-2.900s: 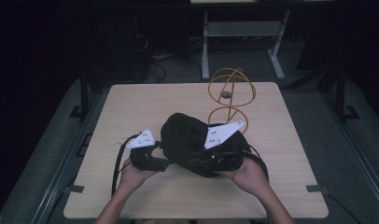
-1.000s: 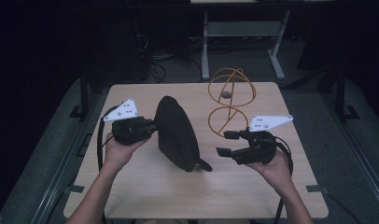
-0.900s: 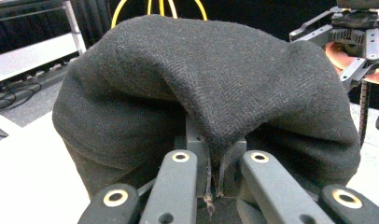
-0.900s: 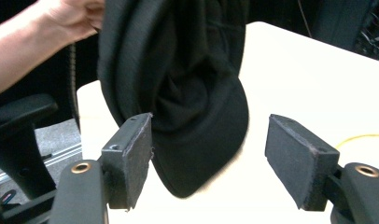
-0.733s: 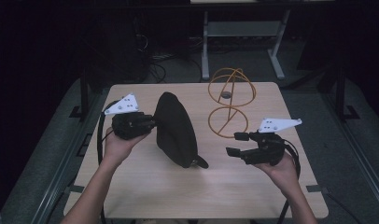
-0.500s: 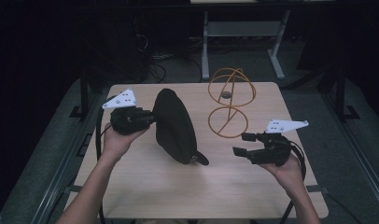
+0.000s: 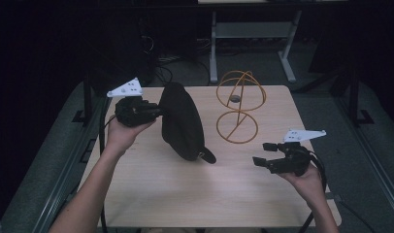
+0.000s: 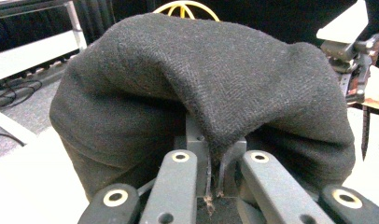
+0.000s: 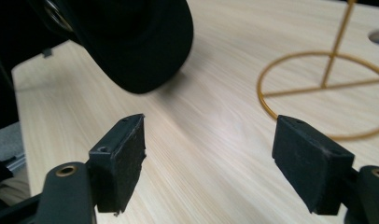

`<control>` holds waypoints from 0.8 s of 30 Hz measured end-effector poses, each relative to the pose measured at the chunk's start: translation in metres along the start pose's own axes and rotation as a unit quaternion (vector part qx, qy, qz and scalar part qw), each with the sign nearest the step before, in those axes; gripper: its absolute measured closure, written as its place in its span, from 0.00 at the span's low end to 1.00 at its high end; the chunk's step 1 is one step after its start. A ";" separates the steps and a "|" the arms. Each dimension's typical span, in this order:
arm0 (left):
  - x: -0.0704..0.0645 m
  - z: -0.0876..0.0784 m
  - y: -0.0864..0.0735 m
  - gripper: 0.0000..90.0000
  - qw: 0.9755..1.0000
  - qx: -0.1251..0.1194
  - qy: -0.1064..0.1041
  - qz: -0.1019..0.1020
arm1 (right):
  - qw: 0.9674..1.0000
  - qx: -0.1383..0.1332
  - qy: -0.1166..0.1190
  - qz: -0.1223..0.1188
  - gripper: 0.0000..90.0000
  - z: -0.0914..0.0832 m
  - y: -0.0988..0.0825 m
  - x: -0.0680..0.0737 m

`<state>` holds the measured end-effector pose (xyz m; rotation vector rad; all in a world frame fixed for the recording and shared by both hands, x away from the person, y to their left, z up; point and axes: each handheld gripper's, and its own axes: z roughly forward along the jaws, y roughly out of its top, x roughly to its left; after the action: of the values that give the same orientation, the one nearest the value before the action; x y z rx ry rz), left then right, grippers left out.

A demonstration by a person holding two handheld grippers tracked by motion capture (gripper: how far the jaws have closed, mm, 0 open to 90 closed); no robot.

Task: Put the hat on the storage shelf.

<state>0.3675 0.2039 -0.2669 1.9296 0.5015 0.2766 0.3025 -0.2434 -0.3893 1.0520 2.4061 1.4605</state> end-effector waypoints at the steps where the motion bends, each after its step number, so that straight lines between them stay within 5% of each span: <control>1: 0.001 0.001 0.002 0.96 1.000 -0.001 0.000 -0.001 | 1.000 0.001 -0.001 0.003 0.28 0.000 -0.002 -0.002; 24: 0.015 0.023 0.046 0.96 1.000 0.004 -0.008 0.003 | 0.997 -0.023 -0.066 0.033 0.24 -0.018 -0.027 -0.028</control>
<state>0.4002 0.1761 -0.2349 1.9402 0.4870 0.2645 0.3023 -0.2819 -0.4080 1.1884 2.2574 1.4118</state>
